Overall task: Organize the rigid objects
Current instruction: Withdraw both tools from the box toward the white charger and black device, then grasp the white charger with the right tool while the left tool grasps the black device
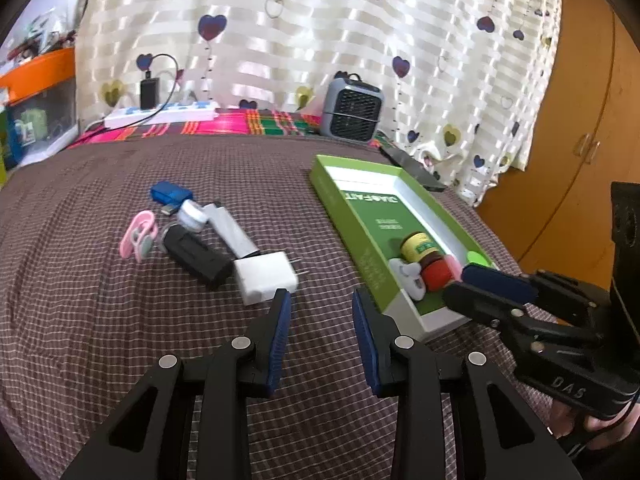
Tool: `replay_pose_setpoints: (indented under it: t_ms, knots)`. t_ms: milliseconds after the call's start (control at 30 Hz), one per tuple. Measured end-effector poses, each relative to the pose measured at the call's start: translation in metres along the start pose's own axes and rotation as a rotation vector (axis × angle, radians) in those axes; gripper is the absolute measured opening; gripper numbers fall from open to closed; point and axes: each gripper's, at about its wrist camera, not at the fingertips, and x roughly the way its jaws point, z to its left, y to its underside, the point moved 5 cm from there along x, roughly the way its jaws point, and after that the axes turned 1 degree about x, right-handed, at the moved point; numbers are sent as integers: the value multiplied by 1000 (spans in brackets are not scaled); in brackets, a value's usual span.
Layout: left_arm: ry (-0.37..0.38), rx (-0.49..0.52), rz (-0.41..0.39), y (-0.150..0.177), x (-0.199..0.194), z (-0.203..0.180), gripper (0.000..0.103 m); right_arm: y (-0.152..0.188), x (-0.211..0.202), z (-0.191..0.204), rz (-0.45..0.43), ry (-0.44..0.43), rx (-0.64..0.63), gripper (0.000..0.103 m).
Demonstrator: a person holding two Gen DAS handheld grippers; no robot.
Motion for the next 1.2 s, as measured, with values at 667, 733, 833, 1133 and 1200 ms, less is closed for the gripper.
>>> replay_pose_setpoints:
  t_ms: [667, 733, 833, 1133, 1200]
  knots:
    - [-79, -87, 17, 1, 7, 63, 31, -12, 37, 39, 51, -89, -113, 33]
    - [-79, -93, 20, 2, 9, 66, 31, -15, 46, 45, 63, -101, -123, 40]
    - [-75, -105, 25, 5, 10, 72, 31, -20, 59, 50, 87, -123, -122, 40]
    - [-61, -140, 19, 8, 7, 87, 31, -26, 95, 61, 183, -140, -197, 40]
    - [-58, -141, 15, 7, 6, 88, 31, -28, 100, 61, 198, -132, -214, 40]
